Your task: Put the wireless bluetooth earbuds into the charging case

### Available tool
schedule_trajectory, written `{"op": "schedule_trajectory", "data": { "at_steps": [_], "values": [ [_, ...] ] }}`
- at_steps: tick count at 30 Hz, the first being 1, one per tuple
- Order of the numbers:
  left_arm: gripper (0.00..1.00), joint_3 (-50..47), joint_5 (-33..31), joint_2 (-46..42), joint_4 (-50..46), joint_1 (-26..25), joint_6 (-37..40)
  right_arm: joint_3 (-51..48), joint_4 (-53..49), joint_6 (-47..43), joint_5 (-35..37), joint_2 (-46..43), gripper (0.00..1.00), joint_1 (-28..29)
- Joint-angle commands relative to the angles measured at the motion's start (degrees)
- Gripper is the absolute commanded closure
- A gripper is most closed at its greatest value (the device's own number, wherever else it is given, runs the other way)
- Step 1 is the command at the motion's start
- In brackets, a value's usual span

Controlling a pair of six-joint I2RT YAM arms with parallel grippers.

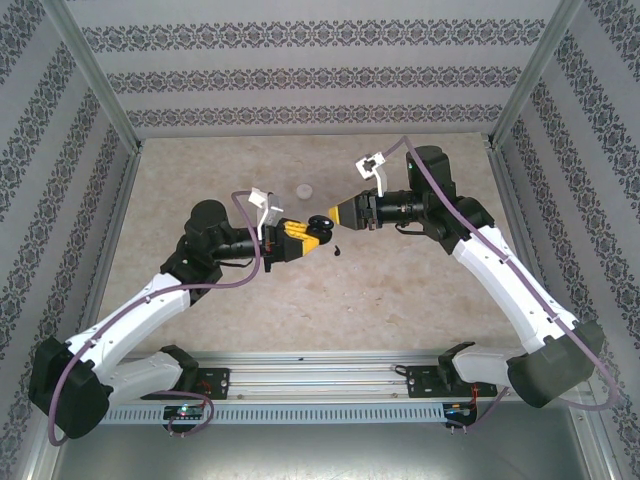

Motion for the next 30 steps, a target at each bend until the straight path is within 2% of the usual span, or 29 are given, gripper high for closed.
{"op": "schedule_trajectory", "data": {
  "at_steps": [1,5,11,16,22,30],
  "values": [
    [1.00,-2.0,-2.2,-1.9,3.3,-0.5,0.1,-0.4,-0.2,1.4,2.6,-1.0,0.55,-0.7],
    [1.00,-4.1,-6.1,-3.6,1.2,-0.3,1.2,-1.4,-1.4,2.0,6.4,-2.0,0.55,-1.3],
    [1.00,-8.0,-11.6,-7.3,-2.3,-0.3,2.3,-3.9,-6.2,5.7,18.6,-0.7,0.56,-1.2],
    [1.00,-10.9,-15.9,-11.0,-5.8,-0.2,3.9,-5.1,-9.8,9.4,27.7,3.8,0.57,1.3],
    [1.00,-12.5,-17.5,-13.1,-8.8,-0.2,5.8,-6.8,-7.8,11.7,30.6,10.8,0.58,4.0],
    [1.00,-13.4,-17.5,-14.1,-10.6,-0.2,6.8,-0.2,-11.8,9.1,34.9,24.3,0.53,5.2]
  ]
}}
